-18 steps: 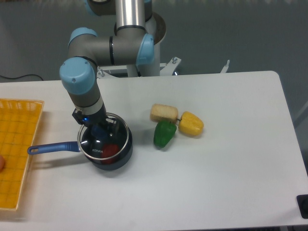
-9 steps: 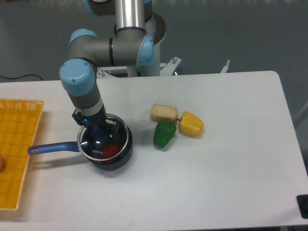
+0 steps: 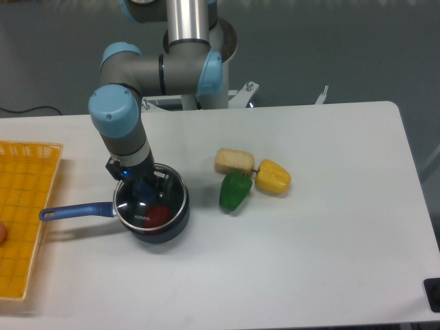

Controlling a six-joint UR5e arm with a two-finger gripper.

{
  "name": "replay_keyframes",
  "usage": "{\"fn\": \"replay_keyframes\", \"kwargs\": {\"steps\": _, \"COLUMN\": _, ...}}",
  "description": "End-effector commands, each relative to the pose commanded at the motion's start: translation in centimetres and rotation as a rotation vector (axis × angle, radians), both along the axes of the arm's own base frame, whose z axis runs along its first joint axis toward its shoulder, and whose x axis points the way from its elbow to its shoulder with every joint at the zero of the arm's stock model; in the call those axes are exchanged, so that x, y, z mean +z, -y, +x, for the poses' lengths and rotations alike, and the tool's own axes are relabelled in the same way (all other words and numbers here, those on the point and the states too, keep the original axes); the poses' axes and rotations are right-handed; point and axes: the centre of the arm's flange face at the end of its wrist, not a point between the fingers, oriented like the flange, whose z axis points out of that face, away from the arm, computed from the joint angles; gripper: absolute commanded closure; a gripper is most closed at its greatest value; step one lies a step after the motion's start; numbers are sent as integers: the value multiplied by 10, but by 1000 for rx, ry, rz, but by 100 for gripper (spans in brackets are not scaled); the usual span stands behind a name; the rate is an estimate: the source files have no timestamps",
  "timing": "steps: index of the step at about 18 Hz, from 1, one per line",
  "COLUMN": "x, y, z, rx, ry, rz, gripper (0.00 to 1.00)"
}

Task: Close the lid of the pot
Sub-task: 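Open the gripper and release the lid knob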

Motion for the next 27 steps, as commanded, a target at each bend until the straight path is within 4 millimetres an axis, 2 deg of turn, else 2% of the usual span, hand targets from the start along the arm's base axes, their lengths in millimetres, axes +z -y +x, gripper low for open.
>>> {"fn": "replay_keyframes", "kwargs": {"steps": 27, "x": -8, "y": -5, "z": -4, "rx": 10, "ry": -10, "rz": -15, "gripper": 60}}
